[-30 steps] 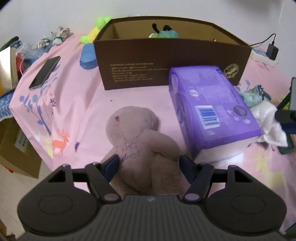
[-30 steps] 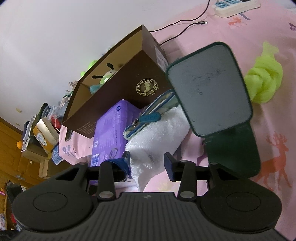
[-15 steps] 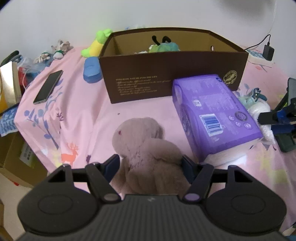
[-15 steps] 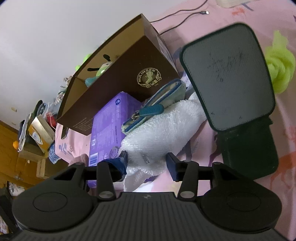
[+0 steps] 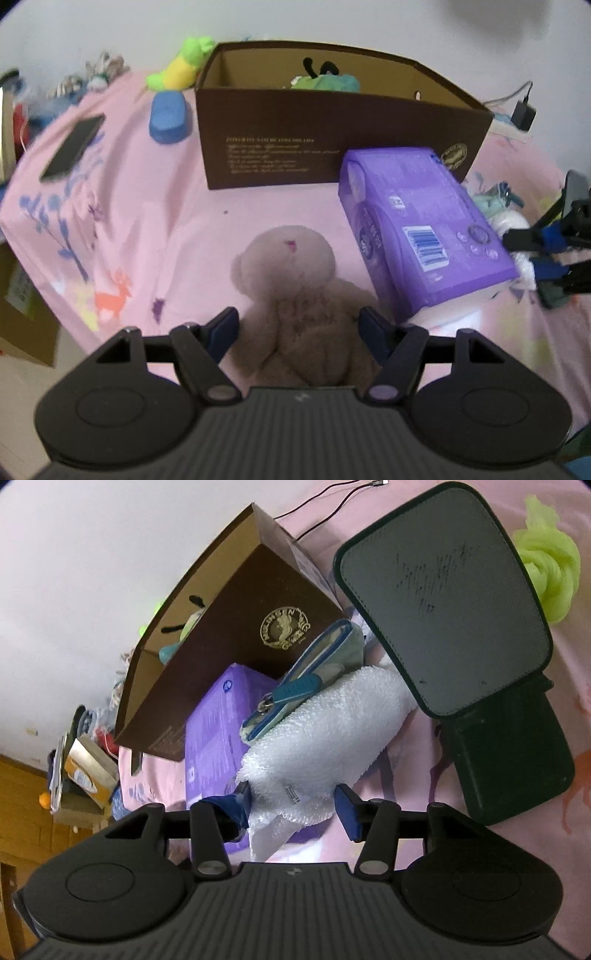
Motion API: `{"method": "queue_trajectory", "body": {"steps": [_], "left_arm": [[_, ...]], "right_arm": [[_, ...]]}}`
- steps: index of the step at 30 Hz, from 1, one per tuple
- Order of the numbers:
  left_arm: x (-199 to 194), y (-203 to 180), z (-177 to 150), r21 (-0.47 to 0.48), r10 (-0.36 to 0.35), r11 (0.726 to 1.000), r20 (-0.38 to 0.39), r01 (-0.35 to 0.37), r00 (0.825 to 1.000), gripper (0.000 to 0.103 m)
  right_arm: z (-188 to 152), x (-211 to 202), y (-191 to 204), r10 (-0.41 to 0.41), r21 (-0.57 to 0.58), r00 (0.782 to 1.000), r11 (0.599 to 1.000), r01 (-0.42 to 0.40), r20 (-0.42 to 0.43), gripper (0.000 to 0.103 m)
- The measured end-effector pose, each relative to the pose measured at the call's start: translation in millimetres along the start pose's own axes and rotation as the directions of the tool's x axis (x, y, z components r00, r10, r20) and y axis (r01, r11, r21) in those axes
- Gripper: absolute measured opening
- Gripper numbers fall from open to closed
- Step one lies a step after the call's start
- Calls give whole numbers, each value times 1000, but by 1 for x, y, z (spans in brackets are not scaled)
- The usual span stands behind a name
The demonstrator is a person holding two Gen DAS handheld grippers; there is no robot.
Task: Organize soft objects
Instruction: 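Close the left gripper on the teddy bear while the right grips the white towel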
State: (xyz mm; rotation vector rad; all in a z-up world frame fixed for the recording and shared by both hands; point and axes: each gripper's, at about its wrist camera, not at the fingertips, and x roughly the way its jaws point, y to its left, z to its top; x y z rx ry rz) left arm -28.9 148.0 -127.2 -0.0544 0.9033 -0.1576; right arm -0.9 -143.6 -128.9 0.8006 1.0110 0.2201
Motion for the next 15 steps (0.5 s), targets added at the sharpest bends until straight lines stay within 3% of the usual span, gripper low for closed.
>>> {"method": "queue_trajectory", "body": {"steps": [9, 15], "left_arm": [[2, 0, 0, 0, -38, 999, 15, 38, 999, 71], [5, 1, -2, 31, -46, 998, 5, 46, 999, 72]], "right_arm": [[-2, 11, -7, 21, 89, 1000, 996, -22, 8, 40], [-5, -1, -10, 53, 53, 996, 997, -57, 71, 29]]}}
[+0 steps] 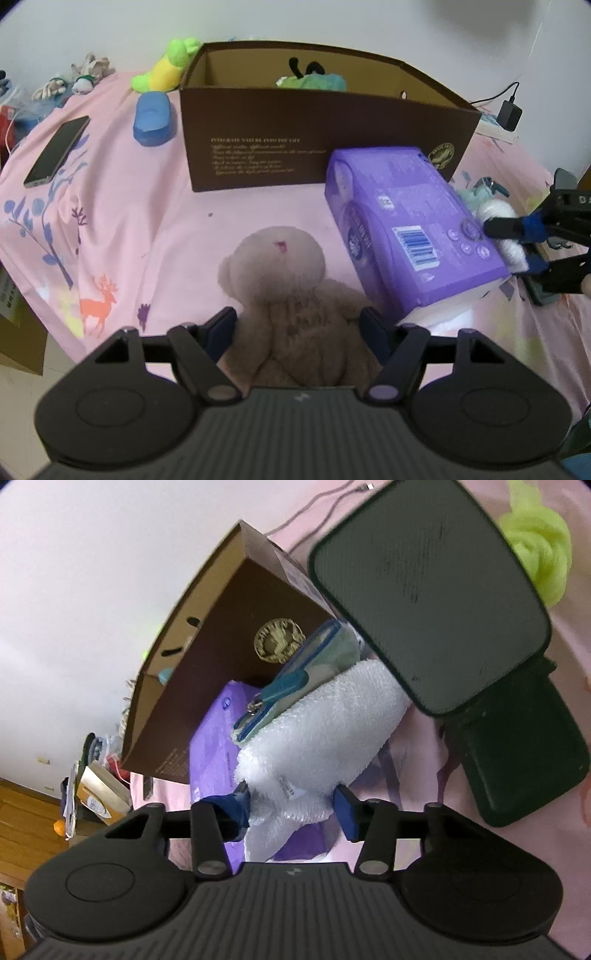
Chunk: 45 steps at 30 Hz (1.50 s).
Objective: Organize soft objects
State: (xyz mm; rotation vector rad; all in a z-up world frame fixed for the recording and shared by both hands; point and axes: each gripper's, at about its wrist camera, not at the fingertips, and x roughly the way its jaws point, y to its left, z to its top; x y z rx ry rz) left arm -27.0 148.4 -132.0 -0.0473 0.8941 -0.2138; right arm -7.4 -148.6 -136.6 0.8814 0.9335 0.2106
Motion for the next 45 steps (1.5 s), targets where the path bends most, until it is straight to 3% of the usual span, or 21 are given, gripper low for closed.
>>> {"method": "queue_trajectory", "body": {"steps": [4, 10, 19, 21, 25, 28, 30, 31, 32, 37, 40, 45], "left_arm": [[-3, 3, 0, 8, -25, 1000, -2, 25, 1000, 72], [-11, 10, -1, 6, -83, 997, -5, 83, 997, 72], [-27, 8, -1, 37, -141, 989, 1, 140, 990, 73], [-23, 6, -2, 33, -120, 992, -6, 121, 993, 73], [-15, 0, -2, 27, -67, 997, 0, 67, 998, 74], [-11, -7, -3, 38, -32, 999, 7, 32, 999, 78], [-6, -11, -4, 49, 0, 999, 2, 0, 1000, 82], [-3, -14, -4, 61, 11, 998, 2, -11, 1000, 91], [-1, -18, -5, 67, 5, 998, 1, -5, 1000, 93], [9, -37, -9, 137, 104, 985, 17, -105, 994, 93], [12, -36, -11, 132, 123, 984, 15, -124, 992, 92], [10, -36, -10, 121, 141, 982, 16, -142, 990, 83]], "right_arm": [[1, -11, -3, 14, -27, 1000, 1000, -13, 18, 20], [-8, -24, -7, -5, -103, 1000, 995, 3, -20, 8], [-21, -41, -15, -77, -236, 992, 970, 52, -100, 8], [-23, -44, -17, -72, -243, 993, 969, 48, -93, 14], [-14, -54, -17, -33, -196, 998, 980, 23, -48, 16], [-7, -53, -13, -56, -194, 998, 980, 52, -16, 18], [-4, -46, -10, -66, -195, 997, 979, 59, -30, 18], [-2, -42, -11, -65, -172, 997, 983, 59, -33, 19], [-1, -40, -13, -63, -142, 997, 988, 57, -38, 20], [0, -28, -12, -53, -83, 997, 995, 47, -65, 26], [-1, -18, -11, -37, -72, 996, 997, 31, -84, 32], [1, -5, -16, 11, -11, 995, 1000, -12, -97, 40]]}}
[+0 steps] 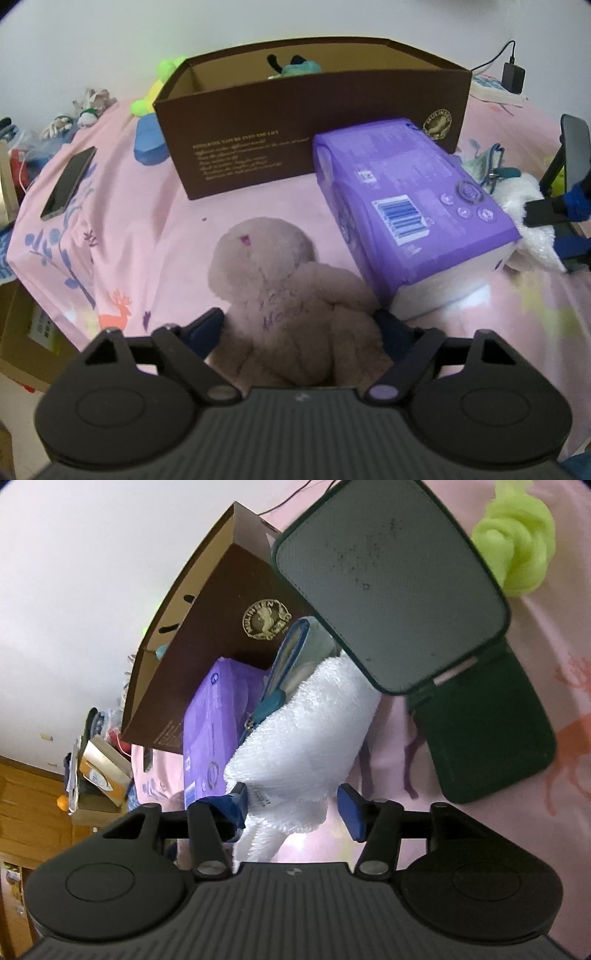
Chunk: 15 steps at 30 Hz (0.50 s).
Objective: Organize soft objects
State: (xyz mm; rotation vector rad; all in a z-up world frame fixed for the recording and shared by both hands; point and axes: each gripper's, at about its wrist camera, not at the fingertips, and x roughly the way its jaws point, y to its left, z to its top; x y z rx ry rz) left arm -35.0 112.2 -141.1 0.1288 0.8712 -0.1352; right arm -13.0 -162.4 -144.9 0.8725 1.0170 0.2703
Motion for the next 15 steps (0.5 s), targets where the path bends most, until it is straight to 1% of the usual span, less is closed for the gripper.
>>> {"method": "queue_trajectory", "body": {"steps": [1, 4, 5, 8, 9, 10, 11, 15], "left_arm": [[-1, 0, 0, -4, -2, 1000, 2, 2, 1000, 82], [-4, 0, -1, -11, 3, 1000, 11, -3, 1000, 79], [-5, -1, -1, -10, 6, 1000, 15, -6, 1000, 77], [-10, -4, -1, -4, 14, 1000, 31, -14, 999, 73], [-11, -4, -1, -4, 15, 1000, 34, -15, 999, 71], [-13, -5, -1, -4, 15, 1000, 38, -14, 999, 60], [-14, -5, -1, -9, -1, 1000, 39, 2, 999, 58], [-16, -4, -2, -24, -2, 1000, 43, 3, 999, 58]], "right_arm": [[1, 0, -2, 9, 12, 1000, 1000, -9, 9, 42], [3, 0, -11, 43, 109, 999, 993, -45, 21, 44], [3, 0, -11, 45, 120, 999, 992, -48, 26, 45], [5, 3, -9, 49, 99, 998, 994, -52, 29, 46], [5, 3, -10, 60, 115, 997, 991, -64, 39, 46], [4, 4, -12, 73, 121, 997, 990, -77, 41, 44], [3, 3, -15, 81, 114, 996, 990, -86, 43, 41], [-2, -5, -16, 106, 44, 993, 993, -109, 57, 32]]}}
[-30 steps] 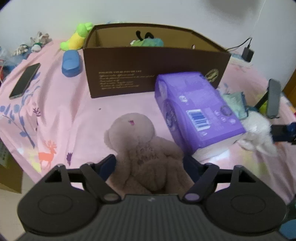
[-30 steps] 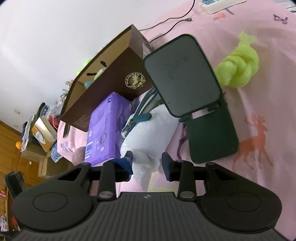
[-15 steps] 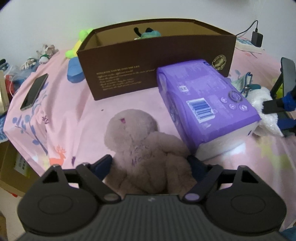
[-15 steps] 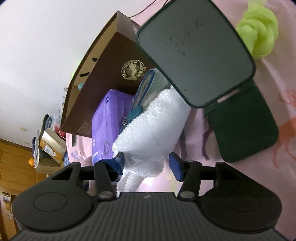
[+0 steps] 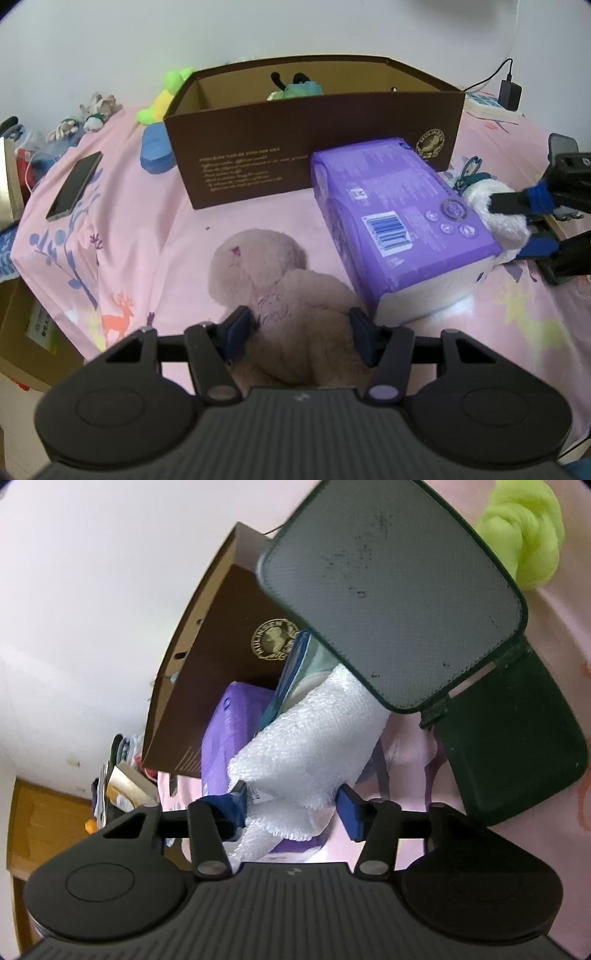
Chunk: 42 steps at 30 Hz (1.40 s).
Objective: Organize soft objects
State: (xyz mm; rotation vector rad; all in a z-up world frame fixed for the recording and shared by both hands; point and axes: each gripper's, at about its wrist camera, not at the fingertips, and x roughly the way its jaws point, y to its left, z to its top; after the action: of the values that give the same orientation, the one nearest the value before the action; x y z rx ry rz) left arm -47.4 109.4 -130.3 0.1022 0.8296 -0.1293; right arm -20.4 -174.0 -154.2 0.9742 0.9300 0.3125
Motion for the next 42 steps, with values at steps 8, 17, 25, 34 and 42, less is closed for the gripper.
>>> {"method": "queue_trajectory", "body": {"steps": [8, 17, 25, 34, 42], "left_arm": [[-13, 4, -3, -45, -45, 998, 22, 46, 999, 56], [-52, 11, 3, -69, -71, 995, 99, 78, 993, 56], [-81, 12, 24, -81, -137, 985, 194, 155, 971, 55], [-71, 18, 65, -114, -230, 957, 262, 266, 937, 0], [12, 58, 4, -301, -327, 877, 193, 374, 925, 1]], "right_arm": [[-4, -17, 4, 38, -78, 999, 996, -37, 20, 24], [-19, -36, 18, 90, -157, 995, 983, -95, -33, 24], [-27, -54, 40, 144, -243, 988, 958, -155, -64, 24], [-17, -43, 67, 183, -333, 983, 925, -181, -26, 24], [-17, -33, 60, 139, -325, 990, 935, -141, -28, 24]]}}
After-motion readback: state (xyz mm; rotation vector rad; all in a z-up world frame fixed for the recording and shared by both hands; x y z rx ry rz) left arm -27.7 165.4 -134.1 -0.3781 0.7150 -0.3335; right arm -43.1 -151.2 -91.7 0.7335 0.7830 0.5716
